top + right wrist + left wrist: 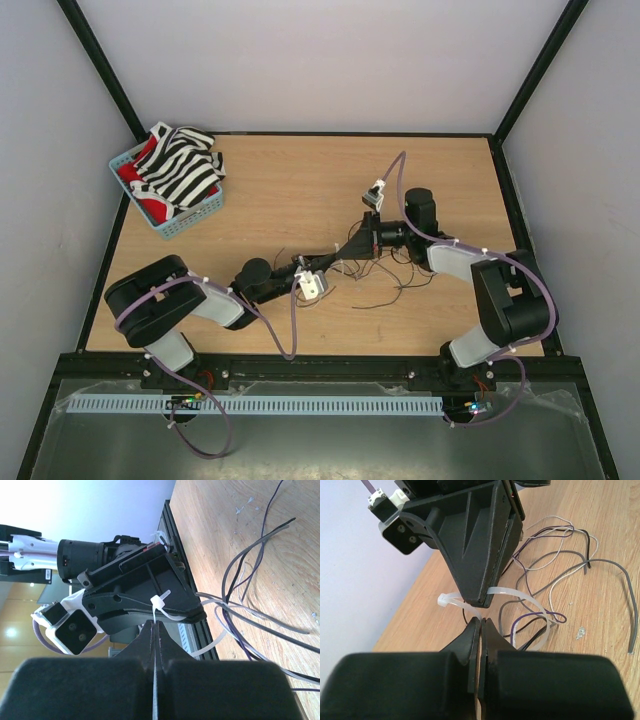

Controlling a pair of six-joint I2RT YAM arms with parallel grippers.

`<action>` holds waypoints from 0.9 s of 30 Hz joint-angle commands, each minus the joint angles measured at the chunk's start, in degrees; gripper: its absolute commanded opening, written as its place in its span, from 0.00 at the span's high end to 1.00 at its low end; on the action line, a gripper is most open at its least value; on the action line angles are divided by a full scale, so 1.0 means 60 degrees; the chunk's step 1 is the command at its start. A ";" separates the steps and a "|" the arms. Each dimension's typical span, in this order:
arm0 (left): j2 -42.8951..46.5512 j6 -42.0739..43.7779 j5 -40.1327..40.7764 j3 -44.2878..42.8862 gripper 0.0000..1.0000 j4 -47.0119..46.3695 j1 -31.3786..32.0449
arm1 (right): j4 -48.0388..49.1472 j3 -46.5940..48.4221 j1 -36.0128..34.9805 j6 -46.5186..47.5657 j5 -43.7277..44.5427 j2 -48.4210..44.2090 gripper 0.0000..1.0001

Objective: Zip-tie the wires
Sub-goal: Tie the cable at the center of the board.

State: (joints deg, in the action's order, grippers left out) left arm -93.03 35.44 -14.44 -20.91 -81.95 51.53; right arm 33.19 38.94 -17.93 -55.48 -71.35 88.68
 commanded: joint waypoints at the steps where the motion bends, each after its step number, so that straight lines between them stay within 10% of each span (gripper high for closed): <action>1: -0.0112 -0.0316 0.0033 -0.0139 1.00 -0.0477 0.0029 | 0.0093 -0.0237 0.0060 0.0387 -0.0048 -0.0484 1.00; 27: 0.0241 0.0080 -0.0178 0.0011 1.00 -0.0477 0.0008 | -0.0082 -0.0600 0.0063 0.1484 -0.0003 -0.1433 1.00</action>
State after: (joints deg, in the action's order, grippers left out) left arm -93.01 34.35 -14.52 -20.93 -82.83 51.18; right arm 32.56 33.19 -17.93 -47.97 -71.02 80.14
